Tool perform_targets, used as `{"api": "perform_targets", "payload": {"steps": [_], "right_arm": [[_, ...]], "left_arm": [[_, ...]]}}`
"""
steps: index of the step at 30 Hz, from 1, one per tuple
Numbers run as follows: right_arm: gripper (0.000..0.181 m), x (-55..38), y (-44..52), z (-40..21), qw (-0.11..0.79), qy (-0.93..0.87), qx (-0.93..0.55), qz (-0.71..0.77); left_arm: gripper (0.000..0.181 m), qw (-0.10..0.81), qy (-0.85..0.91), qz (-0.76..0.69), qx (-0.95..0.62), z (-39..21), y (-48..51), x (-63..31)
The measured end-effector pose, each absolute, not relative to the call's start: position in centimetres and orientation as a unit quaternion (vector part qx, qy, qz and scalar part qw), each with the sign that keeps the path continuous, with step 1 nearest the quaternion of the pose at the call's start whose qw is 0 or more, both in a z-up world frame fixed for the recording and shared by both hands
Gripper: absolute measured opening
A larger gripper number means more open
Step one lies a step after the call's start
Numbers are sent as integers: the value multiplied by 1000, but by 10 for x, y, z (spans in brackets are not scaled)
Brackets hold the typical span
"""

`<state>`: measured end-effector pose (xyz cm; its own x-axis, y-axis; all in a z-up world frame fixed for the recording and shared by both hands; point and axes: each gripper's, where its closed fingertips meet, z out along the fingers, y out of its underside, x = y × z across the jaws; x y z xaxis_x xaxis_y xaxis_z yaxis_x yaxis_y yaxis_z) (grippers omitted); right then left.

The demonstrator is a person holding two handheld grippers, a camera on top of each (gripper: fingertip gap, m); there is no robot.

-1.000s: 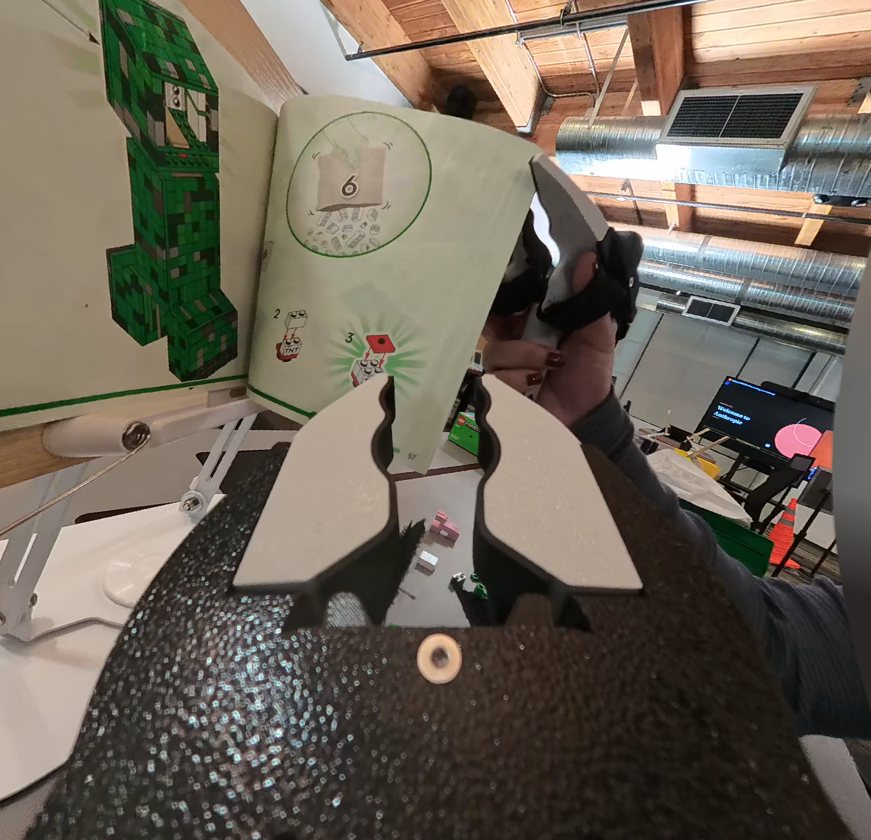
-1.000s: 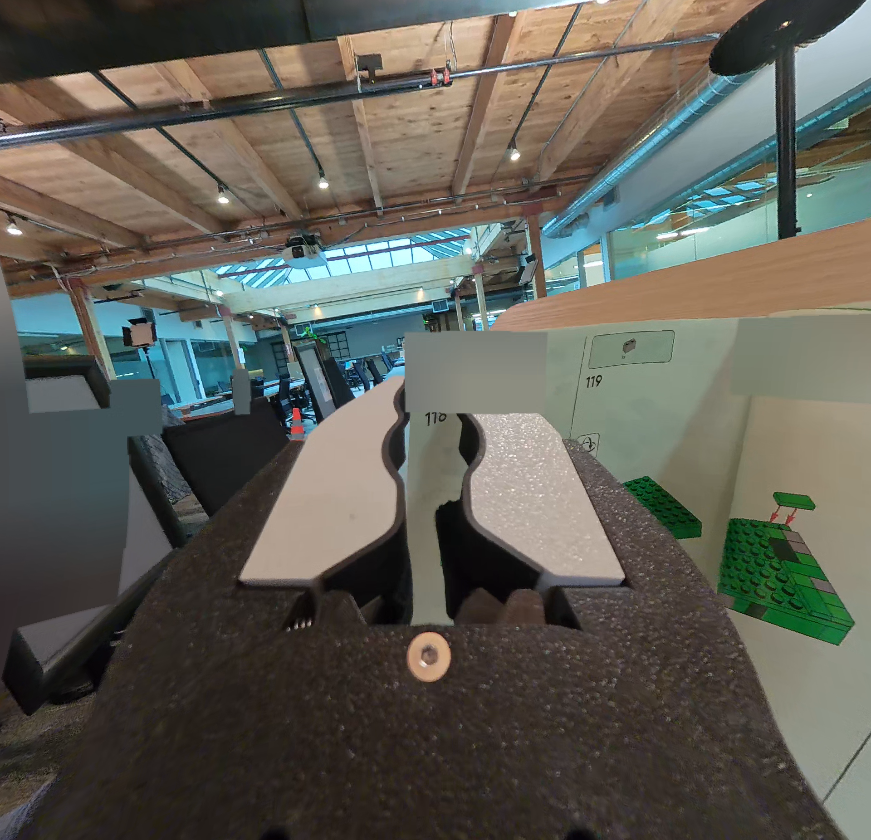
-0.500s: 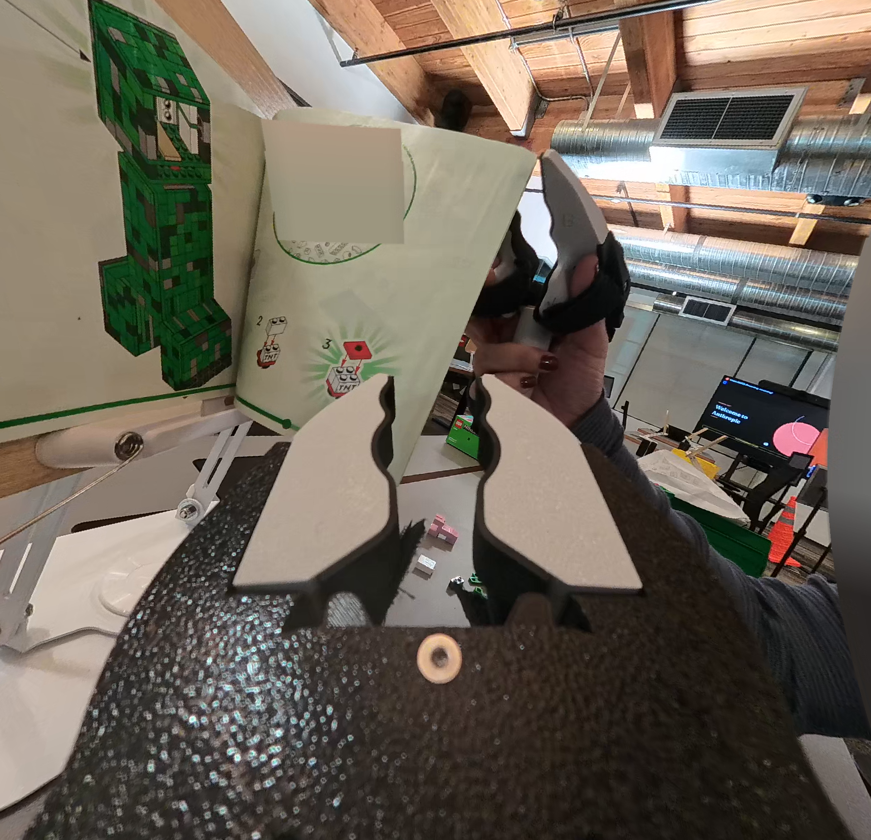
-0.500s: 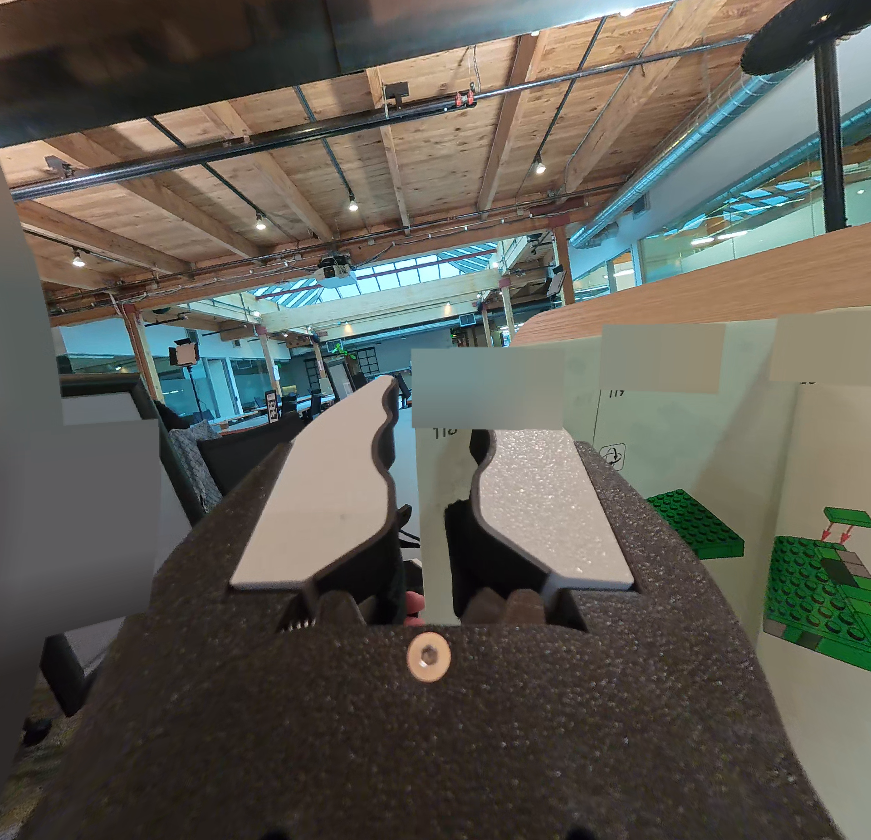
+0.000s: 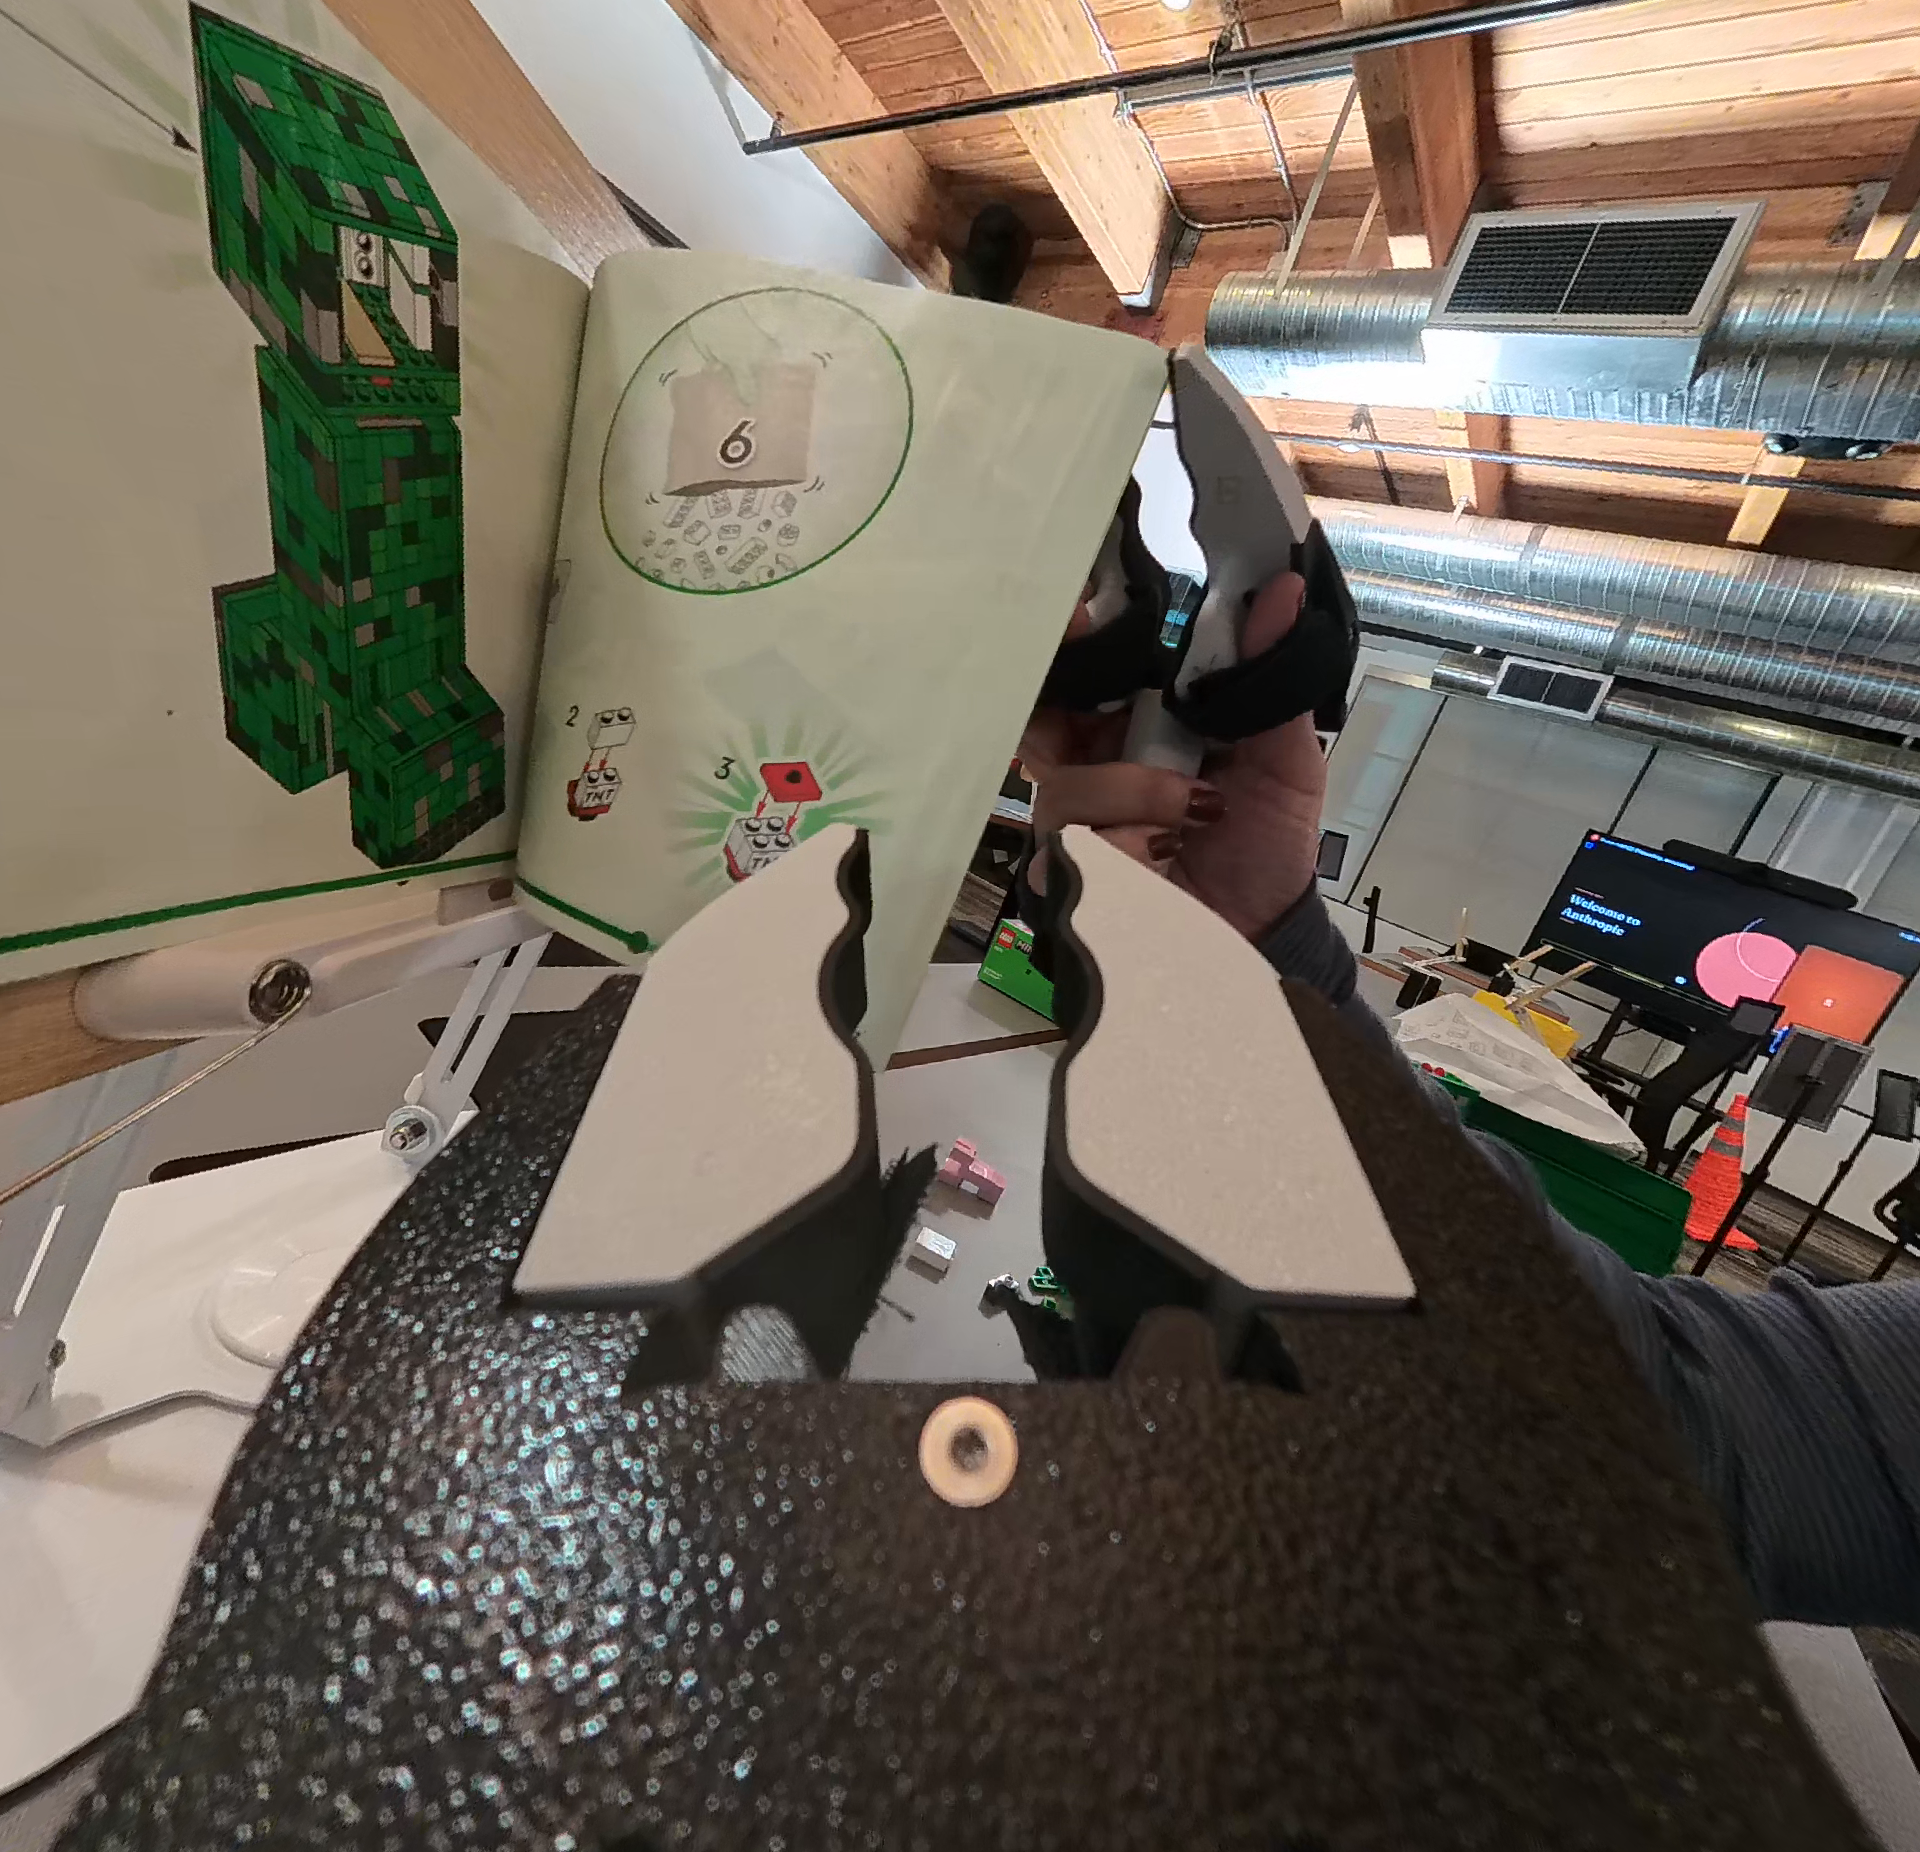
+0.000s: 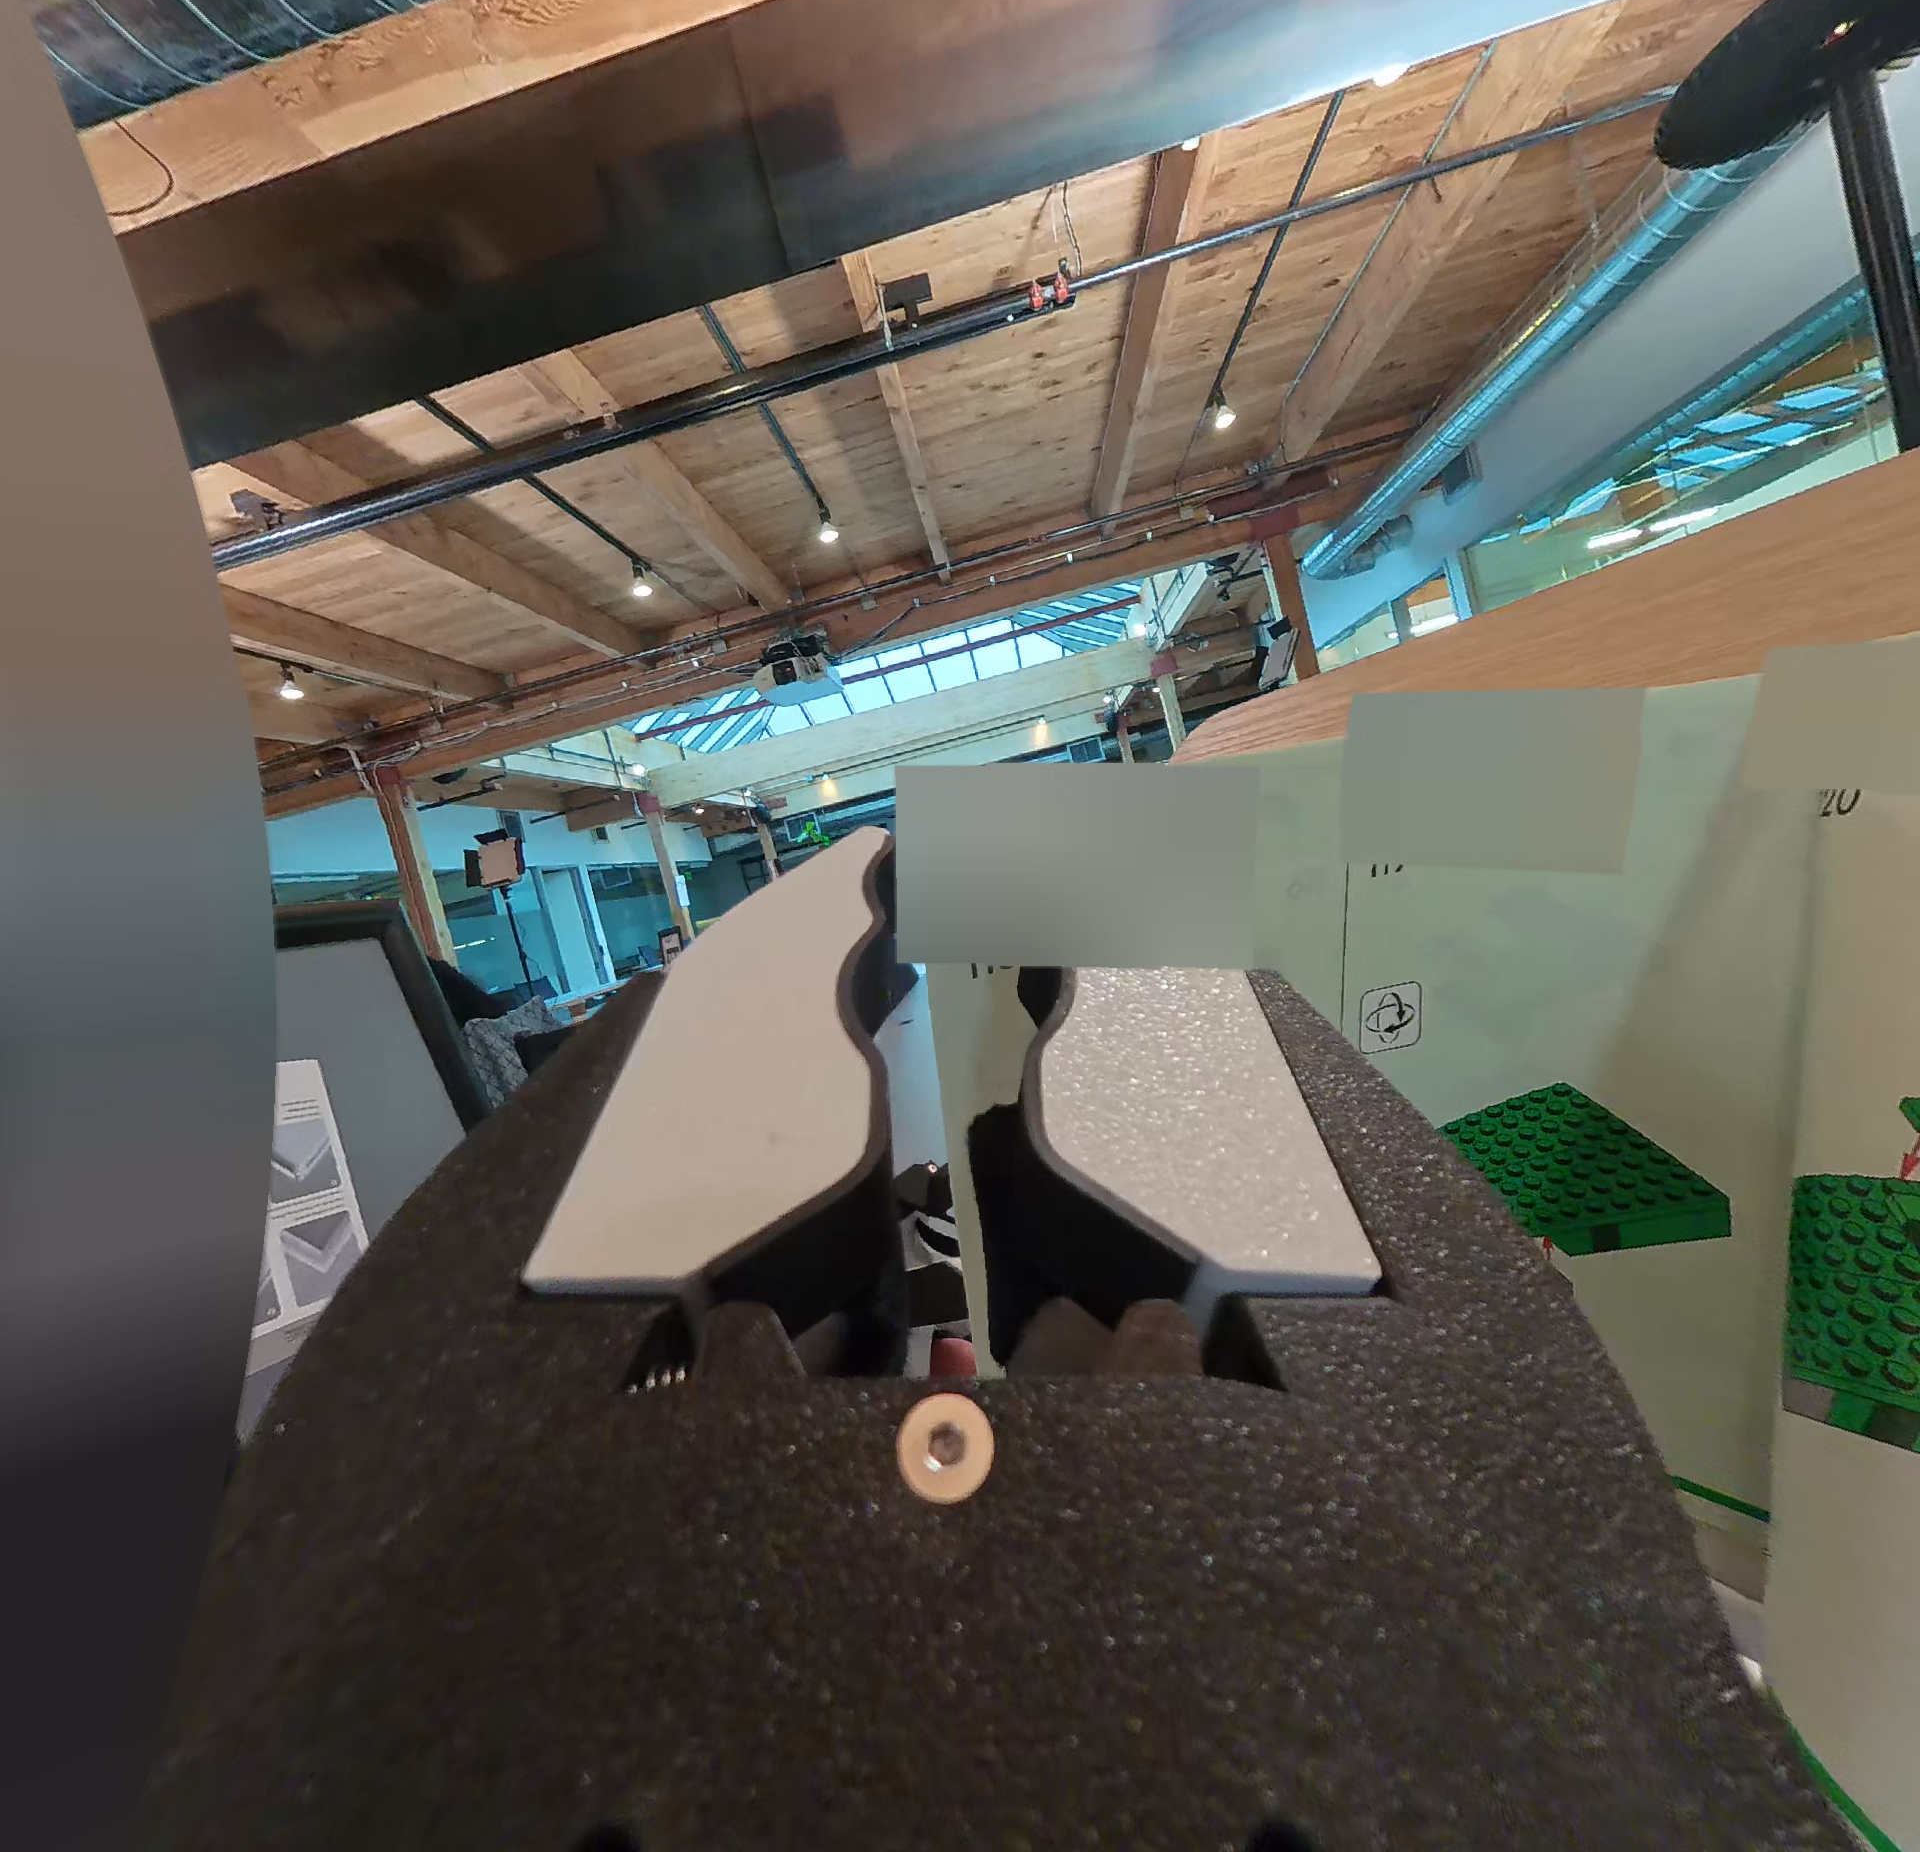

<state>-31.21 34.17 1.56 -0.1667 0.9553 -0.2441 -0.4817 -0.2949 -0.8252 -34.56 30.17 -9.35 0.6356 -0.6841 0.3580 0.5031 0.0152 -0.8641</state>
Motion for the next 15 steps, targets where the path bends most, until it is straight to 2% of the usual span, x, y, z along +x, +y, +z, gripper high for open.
{"api": "perform_targets", "payload": {"steps": [4,15], "right_arm": [[27,-312,339,17,504,-302,-386,711],[26,-310,340,15,500,-291,-379,722]], "left_arm": [[31,709,80,-419,-562,-93,302,-346],[32,711,76,-416,-562,-92,302,-348]]}}
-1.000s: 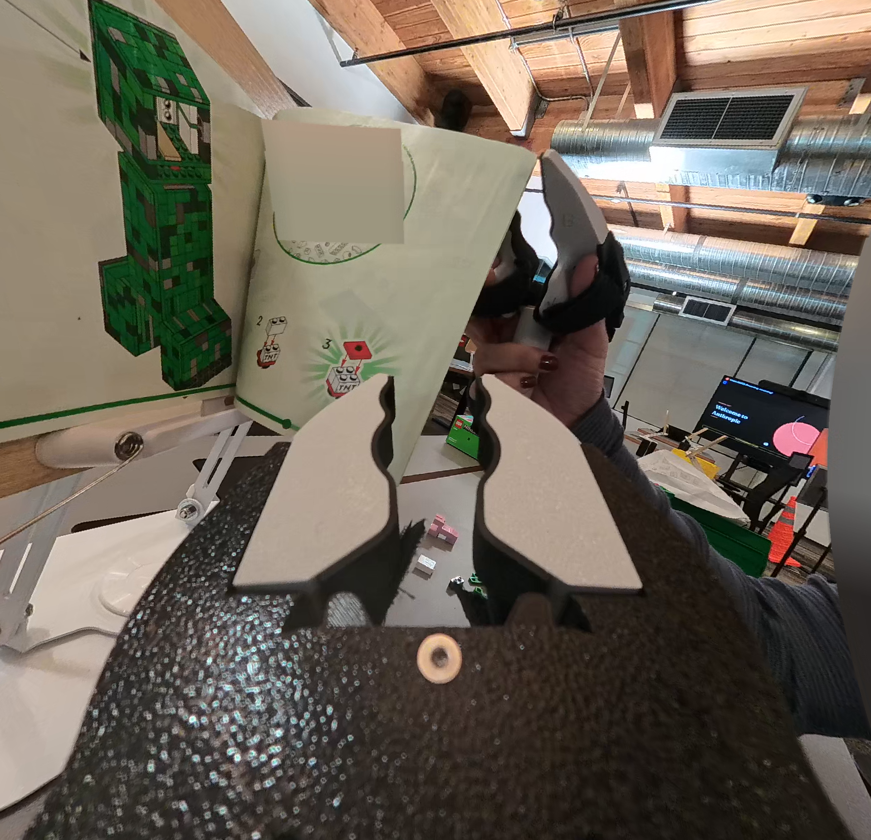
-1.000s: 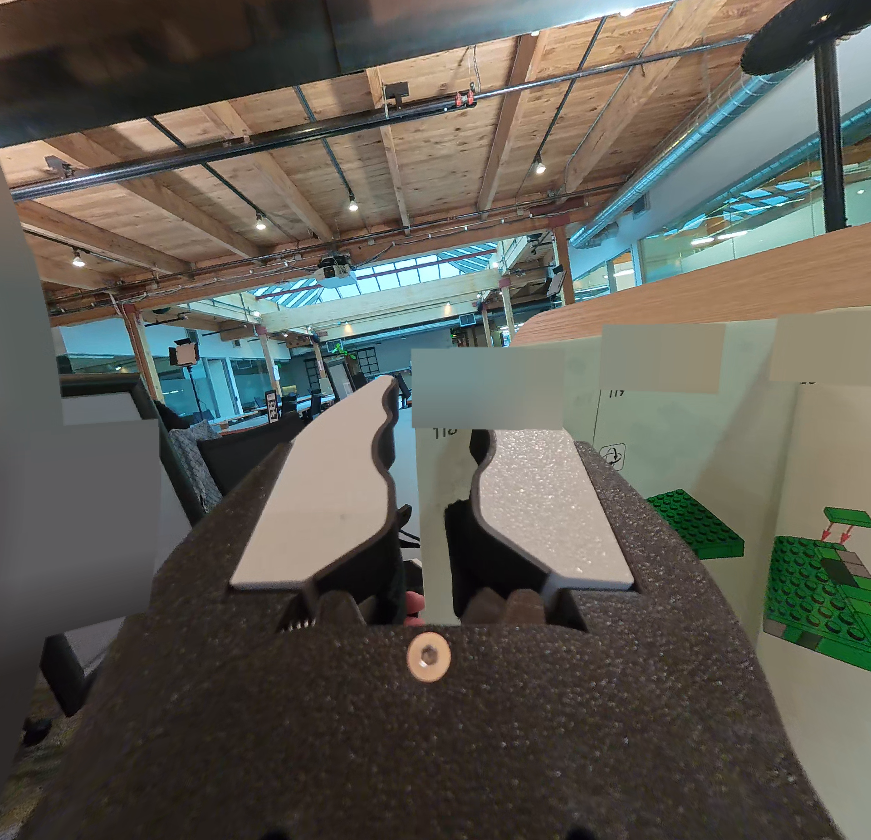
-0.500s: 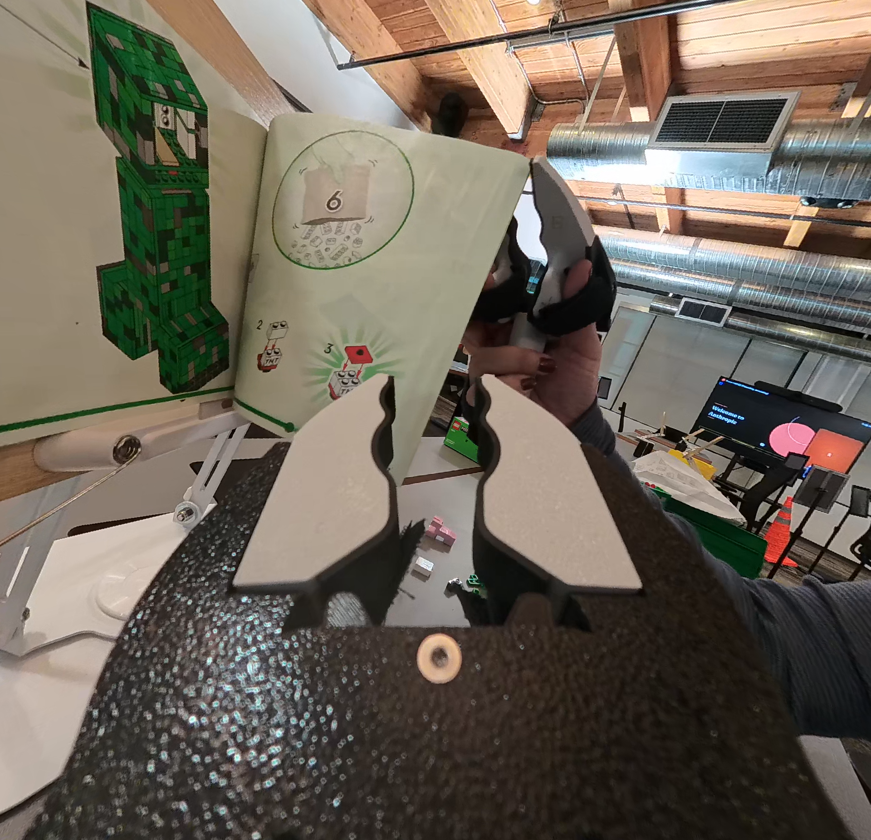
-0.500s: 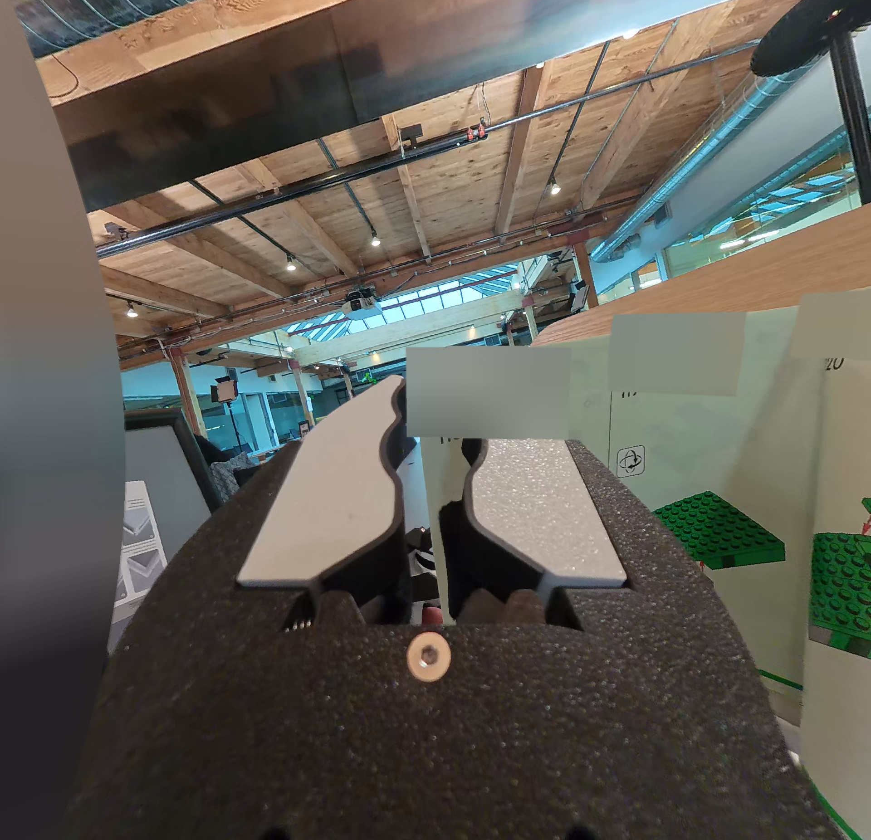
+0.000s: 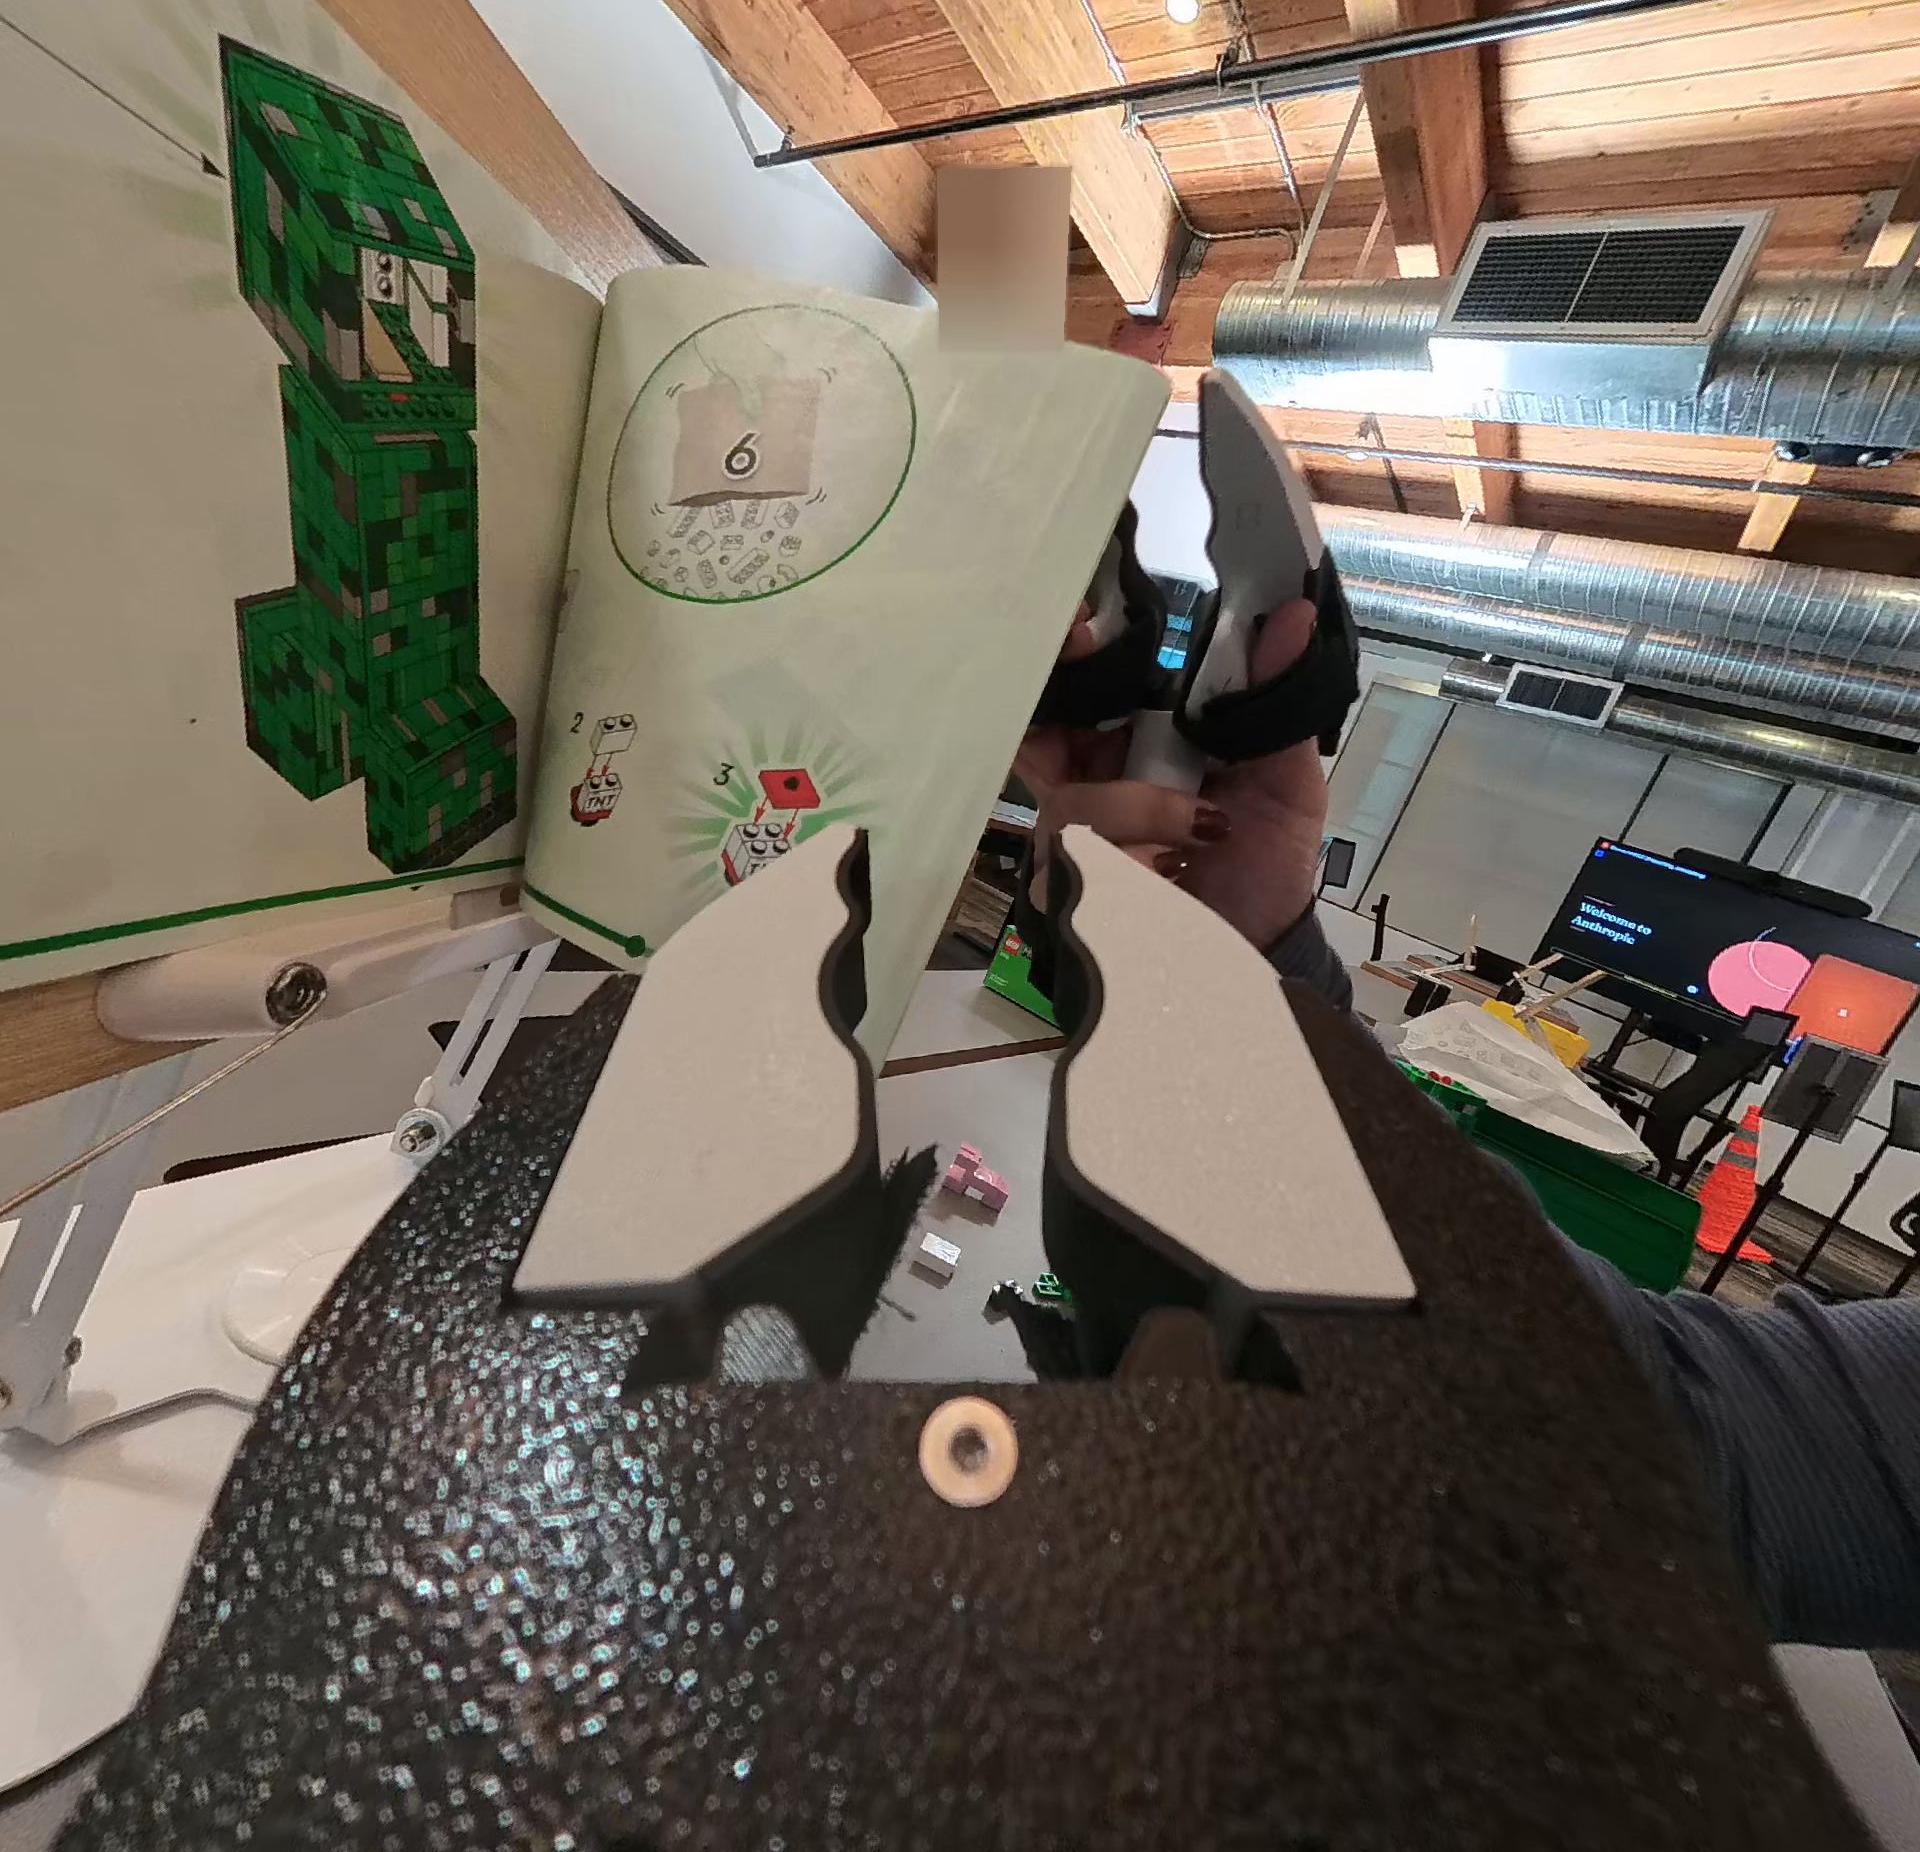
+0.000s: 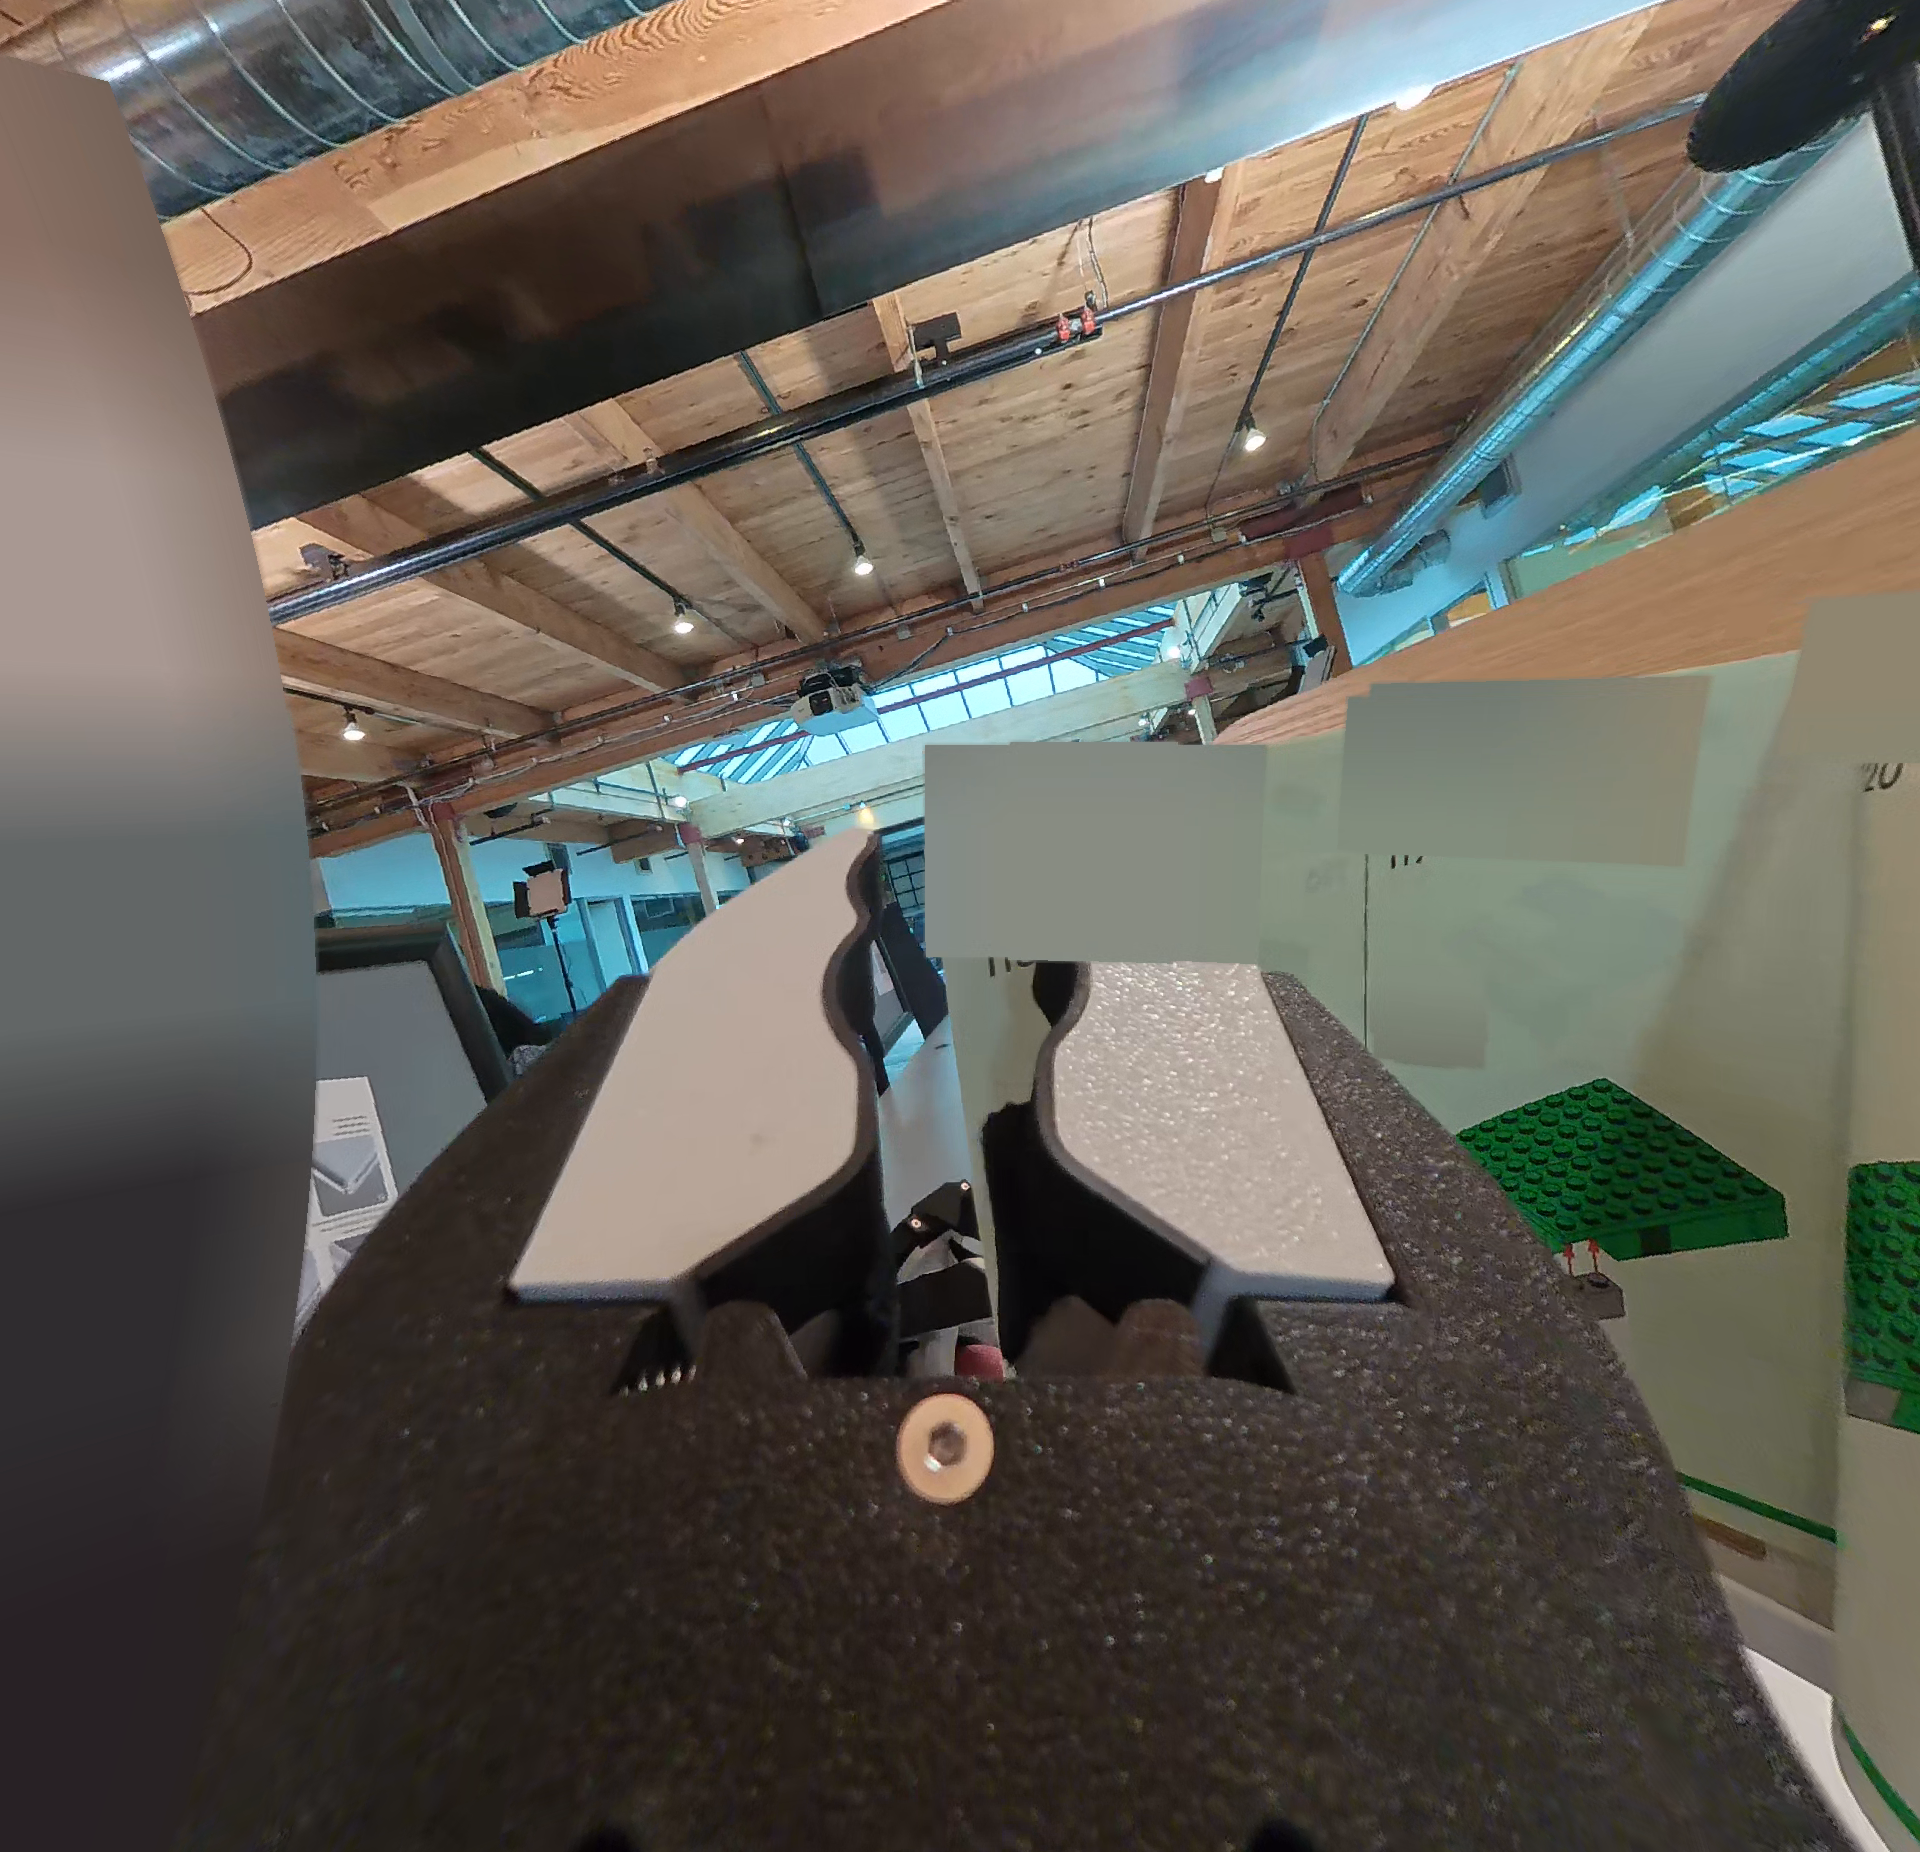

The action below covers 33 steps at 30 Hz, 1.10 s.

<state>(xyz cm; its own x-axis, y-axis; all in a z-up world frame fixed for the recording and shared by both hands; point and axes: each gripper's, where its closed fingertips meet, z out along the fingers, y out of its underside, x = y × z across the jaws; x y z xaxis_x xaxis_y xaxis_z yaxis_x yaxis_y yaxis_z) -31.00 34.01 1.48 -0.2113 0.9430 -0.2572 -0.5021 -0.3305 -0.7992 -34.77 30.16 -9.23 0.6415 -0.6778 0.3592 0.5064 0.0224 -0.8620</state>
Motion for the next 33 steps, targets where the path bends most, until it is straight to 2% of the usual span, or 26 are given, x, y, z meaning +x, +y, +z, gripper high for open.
{"api": "perform_targets", "payload": {"steps": [10,17,26,33], "right_arm": [[13,-309,337,17,499,-288,-367,731],[25,-312,335,17,489,-292,-366,736],[17,-313,335,16,482,-287,-361,745],[3,-317,337,12,479,-287,-367,744]], "left_arm": [[32,713,77,-417,-559,-90,300,-348],[32,714,77,-418,-556,-89,299,-348],[32,714,77,-419,-555,-88,299,-350],[32,716,76,-419,-553,-87,298,-351]]}}
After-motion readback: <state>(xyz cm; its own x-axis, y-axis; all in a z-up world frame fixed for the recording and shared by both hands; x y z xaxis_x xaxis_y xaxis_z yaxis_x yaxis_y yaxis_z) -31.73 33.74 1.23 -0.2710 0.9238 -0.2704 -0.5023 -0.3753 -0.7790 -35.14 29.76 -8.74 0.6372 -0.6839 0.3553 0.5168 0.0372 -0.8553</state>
